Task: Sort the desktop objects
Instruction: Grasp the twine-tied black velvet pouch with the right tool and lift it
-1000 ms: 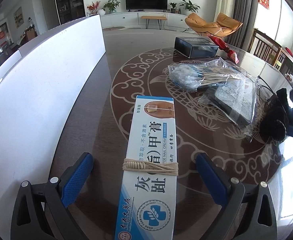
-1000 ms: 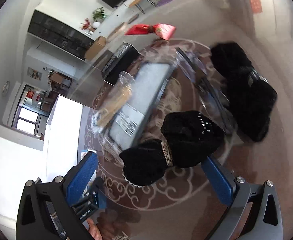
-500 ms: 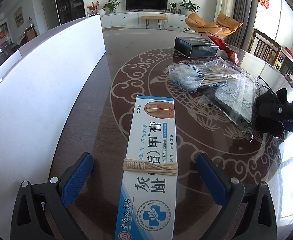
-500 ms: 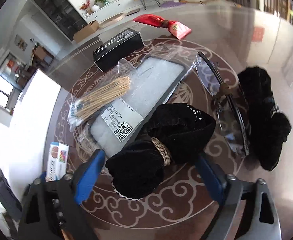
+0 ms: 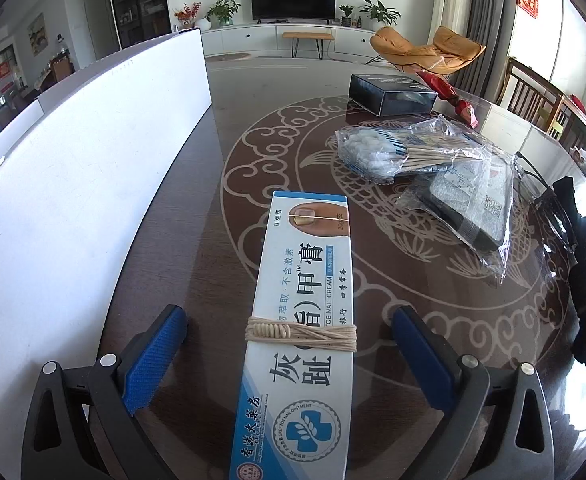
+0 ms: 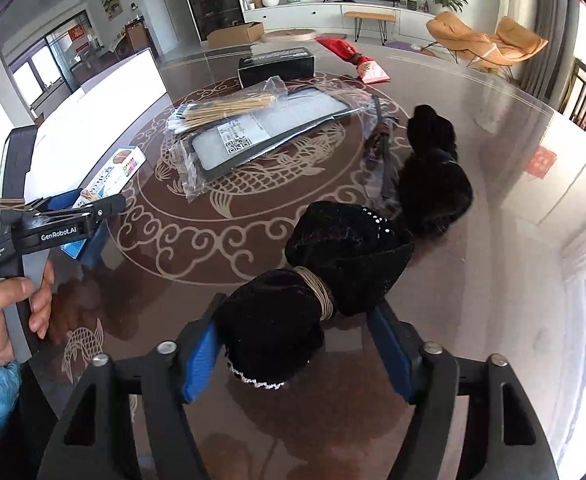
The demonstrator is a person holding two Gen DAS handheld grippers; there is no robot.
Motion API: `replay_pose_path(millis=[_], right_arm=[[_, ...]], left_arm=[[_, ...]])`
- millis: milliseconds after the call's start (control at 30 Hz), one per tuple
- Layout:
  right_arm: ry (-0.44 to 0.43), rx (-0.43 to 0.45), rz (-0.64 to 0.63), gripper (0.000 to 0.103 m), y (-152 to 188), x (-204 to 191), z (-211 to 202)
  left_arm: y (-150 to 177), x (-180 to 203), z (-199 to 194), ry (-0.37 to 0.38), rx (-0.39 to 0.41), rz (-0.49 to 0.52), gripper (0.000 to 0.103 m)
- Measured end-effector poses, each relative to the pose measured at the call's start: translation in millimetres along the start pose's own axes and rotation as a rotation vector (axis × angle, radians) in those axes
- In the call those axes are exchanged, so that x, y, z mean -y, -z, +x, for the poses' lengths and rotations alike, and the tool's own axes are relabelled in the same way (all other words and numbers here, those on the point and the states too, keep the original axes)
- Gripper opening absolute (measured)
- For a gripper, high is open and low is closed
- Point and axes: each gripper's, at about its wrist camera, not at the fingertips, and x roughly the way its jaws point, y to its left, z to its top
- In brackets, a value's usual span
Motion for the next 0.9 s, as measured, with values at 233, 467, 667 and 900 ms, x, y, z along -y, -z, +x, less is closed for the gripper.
replay_pose_path(millis=[233,467,667,900], right_arm=[[0.025,-0.014,0.157,0.099,-5.8,5.9,-1.0],[0.126,-0.062,0.126,0.099,-4.5,-7.8,23.3],[0.187,-0.053,0.093,0.103,2.6,-5.1,25.7],[0.102,-0.189,0.120,0.103,-20.1,11.0,26.4]], left_arm=[[-0.2,-0.1,0.6,0.004,-0.005,0.010,0.103],[1.0,-2.4,-0.5,0.054,-0.030,0.085,0.103],[1.5,-1.5,-2.6,0.058,-0.066,0.097,0.103],[-12.7,9.1,-7.7,0.093,-0.169,0.170,0.044]])
